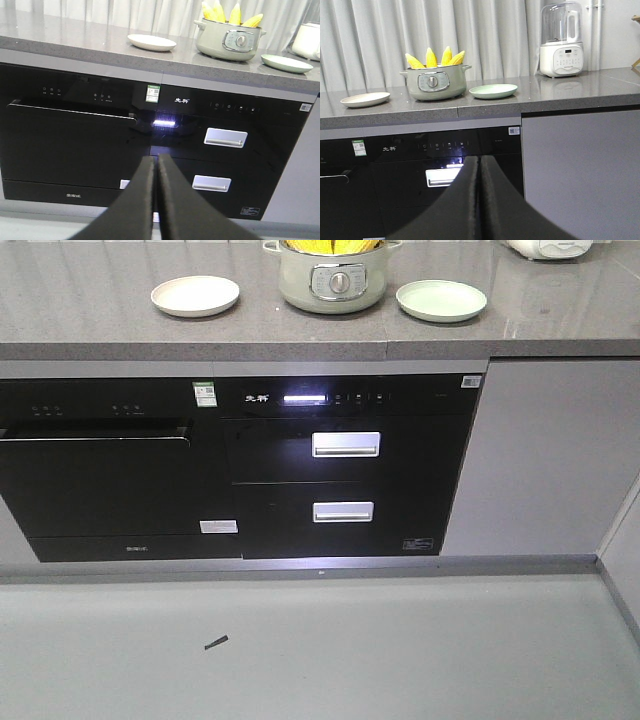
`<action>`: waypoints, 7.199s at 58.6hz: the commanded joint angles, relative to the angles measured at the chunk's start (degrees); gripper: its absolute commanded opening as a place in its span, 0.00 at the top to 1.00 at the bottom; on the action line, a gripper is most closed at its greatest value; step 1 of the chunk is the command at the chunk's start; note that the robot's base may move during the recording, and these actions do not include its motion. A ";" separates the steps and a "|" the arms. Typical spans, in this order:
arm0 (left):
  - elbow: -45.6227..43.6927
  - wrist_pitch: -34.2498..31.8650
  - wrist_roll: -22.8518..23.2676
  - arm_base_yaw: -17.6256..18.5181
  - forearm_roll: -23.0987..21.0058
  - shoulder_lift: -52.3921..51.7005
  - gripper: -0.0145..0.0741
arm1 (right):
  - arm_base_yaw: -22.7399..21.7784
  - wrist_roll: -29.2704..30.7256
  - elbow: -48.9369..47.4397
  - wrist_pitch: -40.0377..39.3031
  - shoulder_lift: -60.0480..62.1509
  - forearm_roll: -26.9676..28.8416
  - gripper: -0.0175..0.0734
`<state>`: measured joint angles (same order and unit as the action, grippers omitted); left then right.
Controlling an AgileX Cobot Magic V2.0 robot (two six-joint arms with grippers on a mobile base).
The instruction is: Distribute corn equally
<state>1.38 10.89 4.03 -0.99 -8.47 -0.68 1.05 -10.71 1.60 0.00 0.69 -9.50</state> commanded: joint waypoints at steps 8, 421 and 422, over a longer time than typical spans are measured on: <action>-1.26 -4.11 0.37 0.00 -0.14 -0.80 0.84 | -0.44 0.06 1.04 -4.29 0.29 -0.70 0.81; -1.26 -4.11 0.37 0.00 -0.14 -0.80 0.84 | -0.44 0.06 1.04 -4.29 0.29 -0.70 0.81; -1.26 -4.11 0.37 0.00 -0.14 -0.80 0.84 | -0.44 0.06 1.04 -4.29 0.29 -0.70 0.81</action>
<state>1.38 10.89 4.03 -0.99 -8.47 -0.68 1.05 -10.71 1.60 0.00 0.69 -9.50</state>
